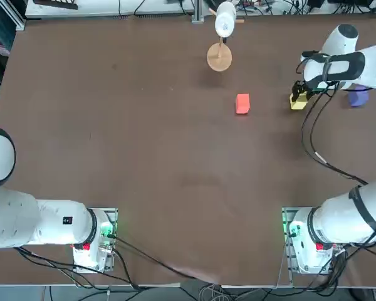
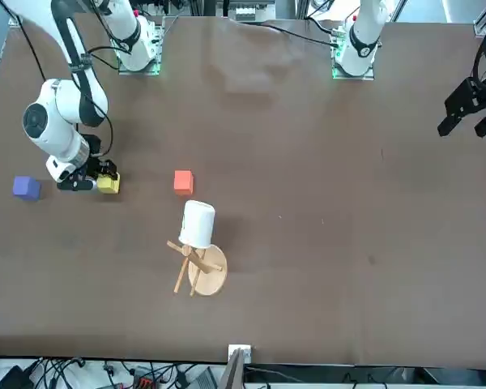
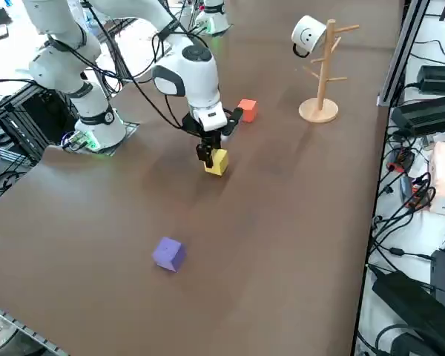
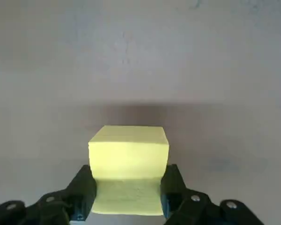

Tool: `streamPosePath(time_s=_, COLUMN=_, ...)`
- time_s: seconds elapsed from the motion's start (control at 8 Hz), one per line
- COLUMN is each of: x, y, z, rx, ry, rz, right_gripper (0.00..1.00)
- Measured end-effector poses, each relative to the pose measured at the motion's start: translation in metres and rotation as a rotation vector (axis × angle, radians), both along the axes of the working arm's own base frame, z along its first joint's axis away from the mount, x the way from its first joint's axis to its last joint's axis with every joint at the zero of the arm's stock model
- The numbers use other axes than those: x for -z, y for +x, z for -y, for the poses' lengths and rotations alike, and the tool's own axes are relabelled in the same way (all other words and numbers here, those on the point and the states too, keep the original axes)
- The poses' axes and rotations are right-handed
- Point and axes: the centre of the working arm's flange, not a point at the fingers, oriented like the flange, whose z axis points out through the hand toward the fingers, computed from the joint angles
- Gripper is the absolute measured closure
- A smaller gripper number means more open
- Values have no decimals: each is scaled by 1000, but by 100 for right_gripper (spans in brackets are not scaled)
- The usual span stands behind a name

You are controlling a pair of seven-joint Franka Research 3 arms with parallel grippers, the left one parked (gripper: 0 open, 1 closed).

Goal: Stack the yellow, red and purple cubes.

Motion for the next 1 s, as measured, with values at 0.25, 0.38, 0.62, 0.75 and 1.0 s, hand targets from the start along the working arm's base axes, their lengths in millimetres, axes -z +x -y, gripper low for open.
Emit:
streamPosePath(time_s=0.25, x=2, y=10, z=1, rx=-2, ry=-1, rz=7, right_gripper=28)
streamPosePath(time_s=0.38, x=2, y=11, z=1, rx=-3, ry=-1, rz=8, right_gripper=28)
streamPosePath(time_s=0.62, x=4, y=13, z=1, rx=-3, ry=-2, rz=8, right_gripper=28)
streamPosePath(time_s=0.75, x=5, y=13, z=1, rx=-3, ry=-2, rz=8, right_gripper=28)
streamPosePath(time_s=1.0, x=8, y=15, z=1, rx=-4, ry=-2, rz=4, right_gripper=26)
